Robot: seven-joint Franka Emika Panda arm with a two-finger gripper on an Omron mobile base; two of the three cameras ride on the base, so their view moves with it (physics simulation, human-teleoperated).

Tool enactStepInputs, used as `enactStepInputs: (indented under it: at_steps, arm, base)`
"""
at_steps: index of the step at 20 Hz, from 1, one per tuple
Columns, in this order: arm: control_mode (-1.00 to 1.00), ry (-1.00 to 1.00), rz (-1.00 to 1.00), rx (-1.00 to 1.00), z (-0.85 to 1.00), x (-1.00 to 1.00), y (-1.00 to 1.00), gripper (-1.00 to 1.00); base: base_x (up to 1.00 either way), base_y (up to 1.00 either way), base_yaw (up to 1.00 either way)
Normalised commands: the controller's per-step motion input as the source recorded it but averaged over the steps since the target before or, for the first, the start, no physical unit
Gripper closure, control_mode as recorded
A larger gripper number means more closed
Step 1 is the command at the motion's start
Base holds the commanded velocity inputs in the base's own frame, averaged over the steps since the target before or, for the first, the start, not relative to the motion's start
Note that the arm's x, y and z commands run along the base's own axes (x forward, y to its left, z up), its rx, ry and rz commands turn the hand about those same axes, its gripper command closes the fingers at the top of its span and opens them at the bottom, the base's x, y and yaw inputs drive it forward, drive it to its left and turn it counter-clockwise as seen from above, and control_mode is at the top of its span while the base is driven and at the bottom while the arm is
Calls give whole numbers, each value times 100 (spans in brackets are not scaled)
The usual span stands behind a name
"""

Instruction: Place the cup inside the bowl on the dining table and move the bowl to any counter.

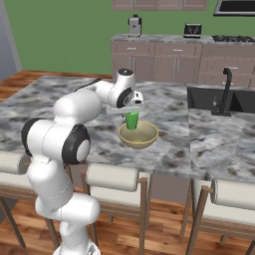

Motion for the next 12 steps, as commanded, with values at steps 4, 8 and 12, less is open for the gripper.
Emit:
enactStepInputs:
  at_steps: [4, 8, 12]
  arm:
    - [-100, 0, -4, 0, -17, 14, 0, 100]
    - [-100, 0, -1, 0, -22, 9, -1, 100]
    - [-100, 0, 0, 0, -29, 2, -12, 100]
  base:
    - [0, 0, 0]
    - [0, 0, 0]
    - [0, 0, 0]
